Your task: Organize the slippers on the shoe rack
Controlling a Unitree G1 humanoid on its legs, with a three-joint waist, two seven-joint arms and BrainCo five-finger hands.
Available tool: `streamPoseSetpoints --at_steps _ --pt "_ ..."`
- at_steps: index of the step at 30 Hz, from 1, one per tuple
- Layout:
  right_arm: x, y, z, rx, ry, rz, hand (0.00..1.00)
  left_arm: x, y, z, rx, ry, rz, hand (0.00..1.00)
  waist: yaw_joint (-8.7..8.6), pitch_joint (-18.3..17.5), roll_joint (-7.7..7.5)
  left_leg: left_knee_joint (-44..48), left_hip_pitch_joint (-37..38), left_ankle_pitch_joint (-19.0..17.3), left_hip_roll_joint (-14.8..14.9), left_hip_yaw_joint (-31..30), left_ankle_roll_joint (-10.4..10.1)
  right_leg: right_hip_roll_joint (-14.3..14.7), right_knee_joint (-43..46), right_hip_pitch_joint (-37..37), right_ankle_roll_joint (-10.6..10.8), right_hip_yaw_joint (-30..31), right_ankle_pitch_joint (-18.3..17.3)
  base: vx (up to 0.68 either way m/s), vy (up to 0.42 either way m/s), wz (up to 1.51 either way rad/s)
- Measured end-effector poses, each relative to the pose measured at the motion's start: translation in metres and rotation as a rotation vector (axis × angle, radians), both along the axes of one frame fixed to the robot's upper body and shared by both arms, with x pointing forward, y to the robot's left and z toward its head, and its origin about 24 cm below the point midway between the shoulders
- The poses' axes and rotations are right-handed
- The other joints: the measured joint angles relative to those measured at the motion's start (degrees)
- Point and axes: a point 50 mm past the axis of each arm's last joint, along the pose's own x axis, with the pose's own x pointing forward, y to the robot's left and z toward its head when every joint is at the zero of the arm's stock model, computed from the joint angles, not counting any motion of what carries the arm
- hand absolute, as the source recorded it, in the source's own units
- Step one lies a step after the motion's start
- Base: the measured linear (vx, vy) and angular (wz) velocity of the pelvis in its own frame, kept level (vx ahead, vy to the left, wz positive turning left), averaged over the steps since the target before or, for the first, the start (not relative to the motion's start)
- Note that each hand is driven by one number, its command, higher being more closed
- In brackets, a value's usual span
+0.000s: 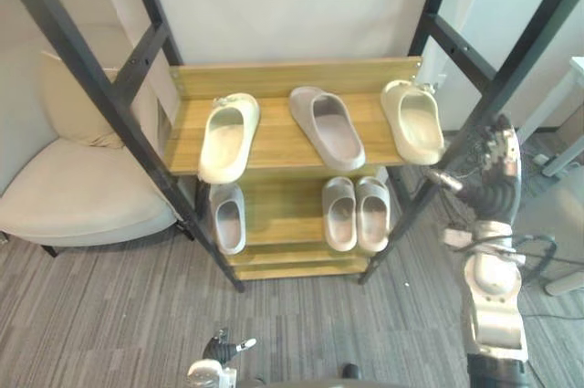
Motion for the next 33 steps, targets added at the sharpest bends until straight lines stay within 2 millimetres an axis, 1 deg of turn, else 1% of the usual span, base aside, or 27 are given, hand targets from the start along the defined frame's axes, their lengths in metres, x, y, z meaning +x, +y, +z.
streamPoseSetpoints --at_steps 4,6,7,8,10,11,16,18,24,28,30,33 --pt "0.016 0.003 0.002 -0.014 0.017 0.050 0.00 0.000 0.000 0.000 -0.003 0.000 -0.002 0.00 0.23 -0.09 -0.13 0.28 -0.45 0.03 -0.05 -0.74 0.02 -0.04 0.09 0.01 0.00 -0.54 0.00 -0.02 -0.005 0.07" --pt "0.020 0.004 0.003 -0.019 0.019 0.059 0.00 0.000 0.000 0.000 -0.003 -0.001 -0.002 0.00 0.32 -0.11 -0.16 0.30 -0.63 0.07 -0.06 -1.14 0.06 -0.03 0.09 0.01 0.00 -0.82 0.00 0.00 -0.007 0.10" --pt "0.027 0.005 0.003 -0.026 0.029 0.078 0.00 0.000 0.000 0.000 -0.004 -0.003 -0.002 0.00 0.44 -0.15 -0.23 0.29 -0.71 0.09 -0.06 -1.37 0.07 -0.02 0.09 0.03 0.00 -0.97 -0.01 0.00 -0.009 0.08" --pt "0.028 0.006 0.004 -0.030 0.032 0.083 0.00 0.000 0.000 0.000 -0.004 -0.004 -0.002 0.00 0.48 -0.16 -0.24 0.29 -0.72 0.09 -0.06 -1.40 0.07 -0.02 0.09 0.04 0.00 -0.99 -0.01 0.01 -0.005 0.04" --pt "0.037 0.008 0.005 -0.057 0.049 0.108 0.00 0.001 0.000 0.001 -0.008 -0.016 -0.005 0.00 0.90 -0.25 -0.40 0.28 -0.77 0.09 -0.08 -1.52 0.08 -0.02 0.09 0.05 0.00 -1.10 -0.01 0.00 0.000 0.00" --pt "0.038 0.008 0.005 -0.060 0.052 0.111 0.00 0.001 0.000 0.001 -0.009 -0.016 -0.006 0.00 0.92 -0.26 -0.42 0.28 -0.77 0.09 -0.08 -1.52 0.08 -0.02 0.09 0.06 0.00 -1.10 -0.01 0.00 0.000 0.00" --pt "0.059 0.015 0.007 -0.096 0.086 0.148 0.00 0.002 -0.001 0.001 -0.017 -0.020 -0.011 0.00 1.16 -0.22 -0.57 0.23 -1.07 0.13 -0.13 -2.01 0.13 -0.05 0.10 0.04 0.01 -1.66 -0.02 0.00 -0.001 0.04" --pt "0.064 0.014 0.010 -0.109 0.093 0.154 0.00 0.002 -0.001 0.001 -0.018 -0.021 -0.013 0.00 1.19 -0.21 -0.59 0.24 -1.46 0.23 -0.19 -2.61 0.22 -0.07 0.10 -0.01 0.01 -2.10 -0.02 0.00 -0.004 0.15" --pt "0.088 0.016 0.016 -0.158 0.143 0.152 0.00 0.005 -0.002 0.002 -0.016 -0.032 -0.029 0.00 1.50 -0.05 -0.83 0.12 -1.99 0.43 -0.21 -3.32 0.18 -0.07 0.10 -0.21 0.00 -2.54 -0.02 0.00 -0.003 0.06" --pt "0.097 0.015 0.019 -0.197 0.170 0.146 0.00 0.006 -0.002 0.003 -0.017 -0.038 -0.030 0.00 1.52 0.17 -1.08 0.01 -2.95 0.66 -0.30 -3.69 0.27 -0.16 0.36 -1.13 0.00 -2.71 -0.02 0.00 0.004 0.05" --pt "0.105 0.012 0.021 -0.197 0.190 0.128 0.00 0.007 -0.003 0.003 -0.018 -0.042 -0.031 0.00 1.50 0.55 -1.08 -0.39 -2.96 0.96 -0.31 -3.79 0.37 -0.20 0.86 -1.51 -0.03 -2.73 -0.03 0.00 0.000 0.00" --pt "0.111 0.006 0.025 -0.212 0.201 0.094 0.00 0.008 -0.003 0.004 -0.023 -0.048 -0.024 0.00 1.57 0.90 -1.32 -0.62 -3.23 1.18 -0.50 -4.03 0.50 -0.42 1.33 -1.95 -0.03 -2.75 -0.03 0.00 0.016 0.06"
